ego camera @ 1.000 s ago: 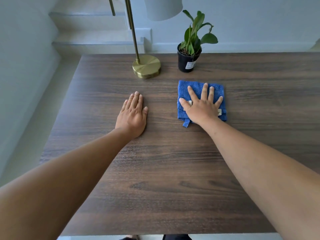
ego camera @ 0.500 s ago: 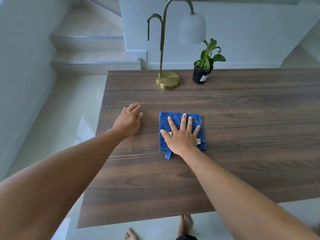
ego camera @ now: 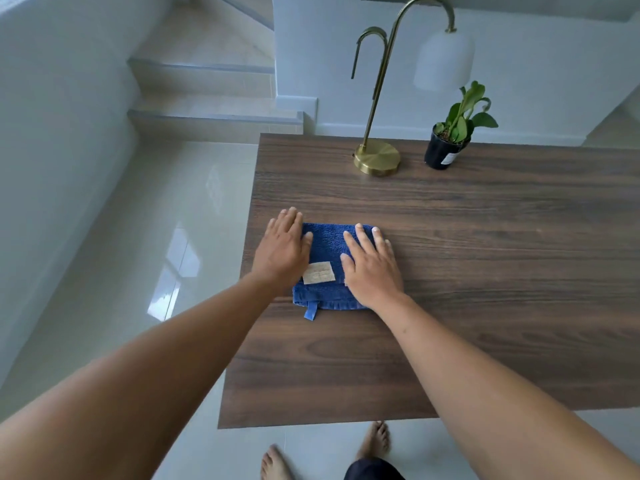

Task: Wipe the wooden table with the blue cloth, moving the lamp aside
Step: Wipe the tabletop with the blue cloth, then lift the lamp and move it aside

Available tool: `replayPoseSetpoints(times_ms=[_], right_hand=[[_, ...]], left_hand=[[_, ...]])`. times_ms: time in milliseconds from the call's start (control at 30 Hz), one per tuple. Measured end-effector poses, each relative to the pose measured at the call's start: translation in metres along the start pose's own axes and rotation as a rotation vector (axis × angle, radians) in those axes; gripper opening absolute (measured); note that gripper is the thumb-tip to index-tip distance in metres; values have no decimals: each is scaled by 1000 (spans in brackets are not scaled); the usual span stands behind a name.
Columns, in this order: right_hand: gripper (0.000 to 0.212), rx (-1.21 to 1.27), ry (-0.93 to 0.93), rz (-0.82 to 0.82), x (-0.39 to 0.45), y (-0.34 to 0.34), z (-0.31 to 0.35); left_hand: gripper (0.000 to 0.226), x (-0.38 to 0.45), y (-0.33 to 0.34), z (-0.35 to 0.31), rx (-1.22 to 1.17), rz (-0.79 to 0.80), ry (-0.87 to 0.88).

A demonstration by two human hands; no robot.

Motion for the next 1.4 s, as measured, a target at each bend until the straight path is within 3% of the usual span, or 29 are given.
replayPoseSetpoints(times_ms=[233, 567, 800, 1100, 1233, 1400], right_hand=[[65, -52, 14, -53, 9, 10, -17], [67, -125, -2, 7, 13, 6, -21], [62, -106, -83, 75, 10, -23, -45], [71, 172, 69, -68, 79, -77, -104], [85, 270, 106, -77, 136, -83, -115], [106, 333, 89, -86, 202, -82, -124]], left_hand=[[67, 17, 46, -30, 95, 65, -52], [66, 17, 41, -10, 143, 59, 37], [68, 23, 23, 3, 305, 86, 95], [61, 113, 1, -32, 16, -16, -31], [56, 168, 0, -54, -279, -7, -120], [52, 229, 6, -73, -451, -33, -186]])
Point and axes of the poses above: each hand's wrist, its own x-axis towards the middle knuckle, its own y-axis out of the palm, z = x × y, the point moved 6 cm from there along x, towards the middle knuckle, and after that the axes turned 3 degrees about -x, right-handed, at the moved point
